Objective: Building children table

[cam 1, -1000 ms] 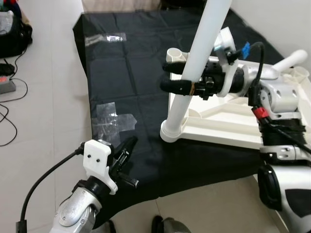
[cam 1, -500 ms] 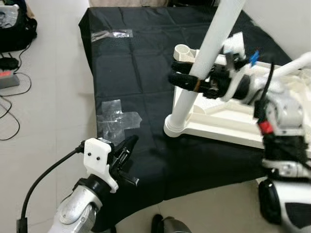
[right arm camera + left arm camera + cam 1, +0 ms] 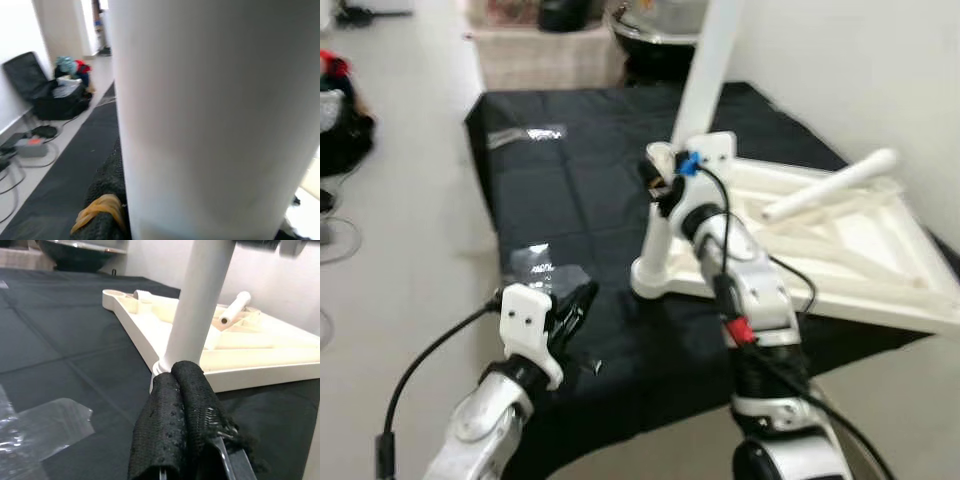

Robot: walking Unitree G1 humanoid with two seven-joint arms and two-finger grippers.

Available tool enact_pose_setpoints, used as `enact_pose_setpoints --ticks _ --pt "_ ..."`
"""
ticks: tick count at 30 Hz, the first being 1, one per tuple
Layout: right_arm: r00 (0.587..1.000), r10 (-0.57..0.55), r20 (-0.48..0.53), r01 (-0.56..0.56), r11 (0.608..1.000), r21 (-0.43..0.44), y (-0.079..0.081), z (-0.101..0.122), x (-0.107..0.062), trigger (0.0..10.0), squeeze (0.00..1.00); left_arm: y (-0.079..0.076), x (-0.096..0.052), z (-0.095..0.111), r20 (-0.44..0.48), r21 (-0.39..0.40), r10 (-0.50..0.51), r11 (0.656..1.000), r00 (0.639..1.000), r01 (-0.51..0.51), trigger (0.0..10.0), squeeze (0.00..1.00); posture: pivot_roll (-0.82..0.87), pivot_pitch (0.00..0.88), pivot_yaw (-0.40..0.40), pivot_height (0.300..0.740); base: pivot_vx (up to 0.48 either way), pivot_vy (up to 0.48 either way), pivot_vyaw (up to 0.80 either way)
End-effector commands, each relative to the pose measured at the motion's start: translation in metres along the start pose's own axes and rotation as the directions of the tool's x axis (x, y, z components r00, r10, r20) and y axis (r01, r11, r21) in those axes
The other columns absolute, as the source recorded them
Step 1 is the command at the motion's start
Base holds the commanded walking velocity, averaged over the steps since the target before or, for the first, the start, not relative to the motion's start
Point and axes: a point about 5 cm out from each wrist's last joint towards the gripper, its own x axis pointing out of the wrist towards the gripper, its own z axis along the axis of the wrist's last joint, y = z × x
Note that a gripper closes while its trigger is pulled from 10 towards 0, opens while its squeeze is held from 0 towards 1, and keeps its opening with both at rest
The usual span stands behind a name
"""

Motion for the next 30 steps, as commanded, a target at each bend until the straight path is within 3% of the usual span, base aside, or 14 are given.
enact_pose_setpoints --ticks 1,2,4,5,6,10,12,19,21,26,27,28,29,30 --pt "0.973 0.173 -0.155 -0.168 0.985 0.045 0.034 -0.025 0.000 10.0 0.00 0.001 -0.002 -0.003 -0.002 0.006 0.013 1.000 1.000 -0.013 10.0 0.00 -0.07 0.055 -0.138 0.740 0.000 0.000 0.00" --pt "0.973 0.173 -0.155 -0.168 0.985 0.045 0.034 -0.025 0.000 10.0 0.00 0.001 -0.002 -0.003 -0.002 0.006 0.013 1.000 1.000 -0.013 10.0 0.00 -0.07 0.055 -0.138 0.740 0.000 0.000 0.00" --pt "0.971 0.198 -0.134 -0.195 0.980 0.037 0.031 -0.022 -0.005 10.0 0.42 -0.001 -0.003 -0.001 0.004 0.006 0.012 1.000 1.000 -0.012 10.0 0.00 -0.07 0.079 -0.132 0.740 0.000 0.000 0.00" --pt "0.971 0.198 -0.134 -0.195 0.980 0.037 0.031 -0.022 -0.005 10.0 0.42 -0.001 -0.003 -0.001 0.004 0.006 0.012 1.000 1.000 -0.012 10.0 0.00 -0.07 0.079 -0.132 0.740 0.000 0.000 0.00" --pt "0.968 0.228 -0.107 -0.223 0.973 0.058 0.026 -0.018 -0.008 10.0 1.00 -0.002 -0.004 0.001 0.008 0.004 0.008 1.000 1.000 -0.008 10.0 0.00 -0.07 0.094 -0.130 0.740 0.000 0.000 0.00" --pt "0.941 0.335 -0.044 -0.329 0.939 0.105 0.014 -0.007 -0.015 10.0 1.00 -0.006 -0.006 0.006 0.013 -0.003 0.000 1.000 1.000 0.000 10.0 0.00 -0.07 0.122 -0.129 0.740 0.000 0.000 0.00" --pt "0.868 0.497 0.000 -0.496 0.866 0.068 0.001 0.007 -0.027 10.0 1.00 -0.011 -0.009 0.012 0.020 -0.008 -0.009 1.000 1.000 0.010 10.0 0.00 -0.06 0.162 -0.131 0.740 0.000 0.000 0.00" --pt "0.747 0.662 -0.062 -0.665 0.746 -0.041 -0.026 0.016 -0.035 10.0 1.00 -0.020 -0.016 0.022 0.033 -0.011 -0.018 1.000 0.999 0.018 10.0 0.00 -0.04 0.227 -0.139 0.740 0.000 0.000 0.00" --pt "0.665 0.739 -0.109 -0.746 0.662 -0.065 -0.039 0.021 -0.031 10.0 1.00 -0.025 -0.022 0.026 0.035 -0.017 -0.019 1.000 0.999 0.020 10.0 0.00 -0.02 0.263 -0.145 0.740 0.000 0.000 0.00" --pt "0.629 0.766 -0.130 -0.777 0.625 -0.078 -0.044 0.026 -0.025 10.0 1.00 -0.028 -0.026 0.028 0.032 -0.024 -0.018 1.000 0.999 0.019 10.0 0.00 0.00 0.281 -0.148 0.740 0.000 0.000 0.00" --pt "0.621 0.772 -0.132 -0.783 0.616 -0.084 -0.045 0.030 -0.021 10.0 0.79 -0.029 -0.028 0.028 0.030 -0.027 -0.018 0.999 0.999 0.019 10.0 0.00 0.01 0.294 -0.146 0.740 0.000 0.000 0.00" --pt "0.610 0.784 -0.119 -0.792 0.603 -0.090 -0.048 0.037 -0.013 7.3 0.00 -0.030 -0.031 0.029 0.022 -0.030 -0.018 0.999 1.000 0.018 10.0 0.00 0.01 0.296 -0.145 0.740 0.000 0.000 0.00" --pt "0.610 0.784 -0.119 -0.792 0.603 -0.090 -0.048 0.037 -0.013 7.3 0.00 -0.030 -0.031 0.029 0.022 -0.030 -0.018 0.999 1.000 0.018 10.0 0.00 0.01 0.296 -0.145 0.740 0.000 0.000 0.00" --pt "0.609 0.786 -0.107 -0.793 0.602 -0.090 -0.050 0.040 -0.011 0.0 0.00 -0.031 -0.032 0.029 0.019 -0.031 -0.017 0.999 1.000 0.018 10.0 0.00 0.01 0.301 -0.144 0.740 0.000 0.000 0.00"
